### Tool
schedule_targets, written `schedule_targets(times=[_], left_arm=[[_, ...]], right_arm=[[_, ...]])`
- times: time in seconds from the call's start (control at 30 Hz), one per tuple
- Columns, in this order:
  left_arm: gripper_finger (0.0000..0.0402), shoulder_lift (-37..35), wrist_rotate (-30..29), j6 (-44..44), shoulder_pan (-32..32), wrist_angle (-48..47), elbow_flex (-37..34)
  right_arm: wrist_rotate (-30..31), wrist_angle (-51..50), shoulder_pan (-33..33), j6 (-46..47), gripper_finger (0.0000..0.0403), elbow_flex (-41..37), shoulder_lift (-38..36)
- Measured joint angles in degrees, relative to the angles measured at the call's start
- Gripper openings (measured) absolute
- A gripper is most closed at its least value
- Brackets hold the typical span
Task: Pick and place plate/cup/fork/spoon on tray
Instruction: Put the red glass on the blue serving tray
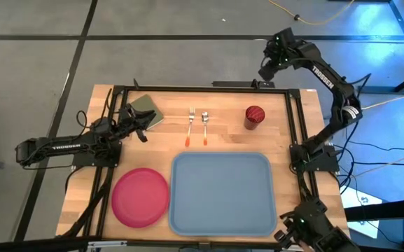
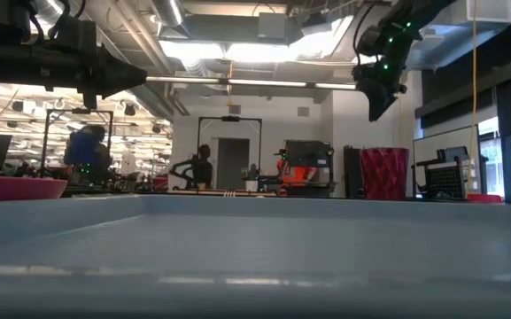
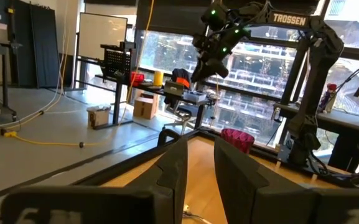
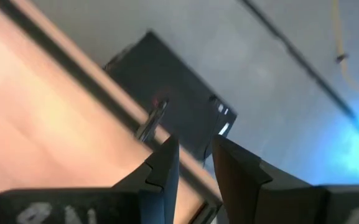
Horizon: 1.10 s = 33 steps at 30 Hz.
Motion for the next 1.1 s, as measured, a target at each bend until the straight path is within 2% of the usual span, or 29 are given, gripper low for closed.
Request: schedule_targets(times=[0.2, 0.37, 0.53, 0.6, 0.73, 0.83, 0.97, 1.1], left_arm=[[0.0073, 0.0, 0.0, 0.0, 0.0, 0.0, 0.0], [0.0073, 0.0, 0.0, 0.0, 0.0, -0.4, 0.0], [0.0073, 0.0, 0.0, 0.0, 0.0, -0.4, 0.0], [0.0073, 0.0, 0.0, 0.0, 0.0, -0.5, 0.0], [0.0073, 0.0, 0.0, 0.0, 0.0, -0.6, 0.0], [0.0073, 0.0, 0.0, 0.0, 0.0, -0.6, 0.0], [0.0073, 0.0, 0.0, 0.0, 0.0, -0.7, 0.0], [0.0073, 0.0, 0.0, 0.0, 0.0, -0.9, 0.0]], right_arm=[[0.0, -3.8, 0.1, 1.1, 0.0102, 0.0, 4.2], [-0.1, -3.8, 0.1, 7.5, 0.0102, -0.1, 6.7], [-0.9, -7.8, 0.1, 9.8, 0.0102, -0.1, 7.0], [-4.7, -12.1, 0.1, 9.4, 0.0102, -0.1, 6.7], [-17.1, -21.3, 0.8, 9.3, 0.0101, -0.1, 5.3], [-21.1, -23.6, 2.6, 9.5, 0.0101, -0.5, 4.0], [-19.5, -23.4, 5.9, 12.2, 0.0101, -4.0, 2.3], [-13.5, -23.3, 9.7, 15.9, 0.0101, -9.7, 0.2]])
